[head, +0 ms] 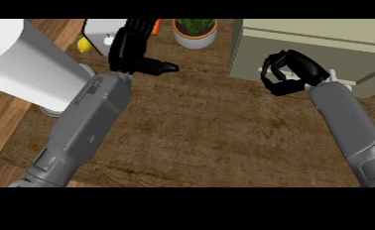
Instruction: Pick up the cup, place it into the drawer and close the drawer
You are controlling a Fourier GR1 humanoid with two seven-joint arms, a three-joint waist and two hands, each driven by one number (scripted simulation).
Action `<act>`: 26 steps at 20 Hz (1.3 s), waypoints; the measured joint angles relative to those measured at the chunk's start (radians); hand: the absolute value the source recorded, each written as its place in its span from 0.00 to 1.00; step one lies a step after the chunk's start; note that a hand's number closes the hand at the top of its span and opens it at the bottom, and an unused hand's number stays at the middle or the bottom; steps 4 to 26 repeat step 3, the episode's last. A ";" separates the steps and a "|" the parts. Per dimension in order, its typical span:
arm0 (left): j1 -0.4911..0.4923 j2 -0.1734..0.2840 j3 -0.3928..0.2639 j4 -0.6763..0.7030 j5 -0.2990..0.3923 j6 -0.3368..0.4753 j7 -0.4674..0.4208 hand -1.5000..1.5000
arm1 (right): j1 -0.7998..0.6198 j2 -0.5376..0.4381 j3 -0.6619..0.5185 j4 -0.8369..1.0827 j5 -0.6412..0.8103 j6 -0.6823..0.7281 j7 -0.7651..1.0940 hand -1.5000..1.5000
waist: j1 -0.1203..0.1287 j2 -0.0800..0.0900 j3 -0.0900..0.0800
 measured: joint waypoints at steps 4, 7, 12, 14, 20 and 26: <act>0.013 0.001 -0.002 -0.007 0.001 -0.009 -0.001 0.00 | 0.007 -0.010 -0.004 -0.011 -0.017 0.034 0.004 1.00 | 0.006 0.003 0.002; 0.013 0.001 -0.002 -0.007 0.001 -0.009 -0.001 0.00 | 0.007 -0.010 -0.004 -0.011 -0.017 0.034 0.004 1.00 | 0.006 0.003 0.002; 0.013 0.001 -0.002 -0.007 0.001 -0.009 -0.001 0.00 | 0.007 -0.010 -0.004 -0.011 -0.017 0.034 0.004 1.00 | 0.006 0.003 0.002; 0.013 0.001 -0.002 -0.007 0.001 -0.009 -0.001 0.00 | 0.007 -0.010 -0.004 -0.011 -0.017 0.034 0.004 1.00 | 0.006 0.003 0.002; 0.013 0.001 -0.002 -0.007 0.001 -0.009 -0.001 0.00 | 0.007 -0.010 -0.004 -0.011 -0.017 0.034 0.004 1.00 | 0.006 0.003 0.002; 0.013 0.001 -0.002 -0.007 0.001 -0.009 -0.001 0.00 | 0.007 -0.010 -0.004 -0.011 -0.017 0.034 0.004 1.00 | 0.006 0.003 0.002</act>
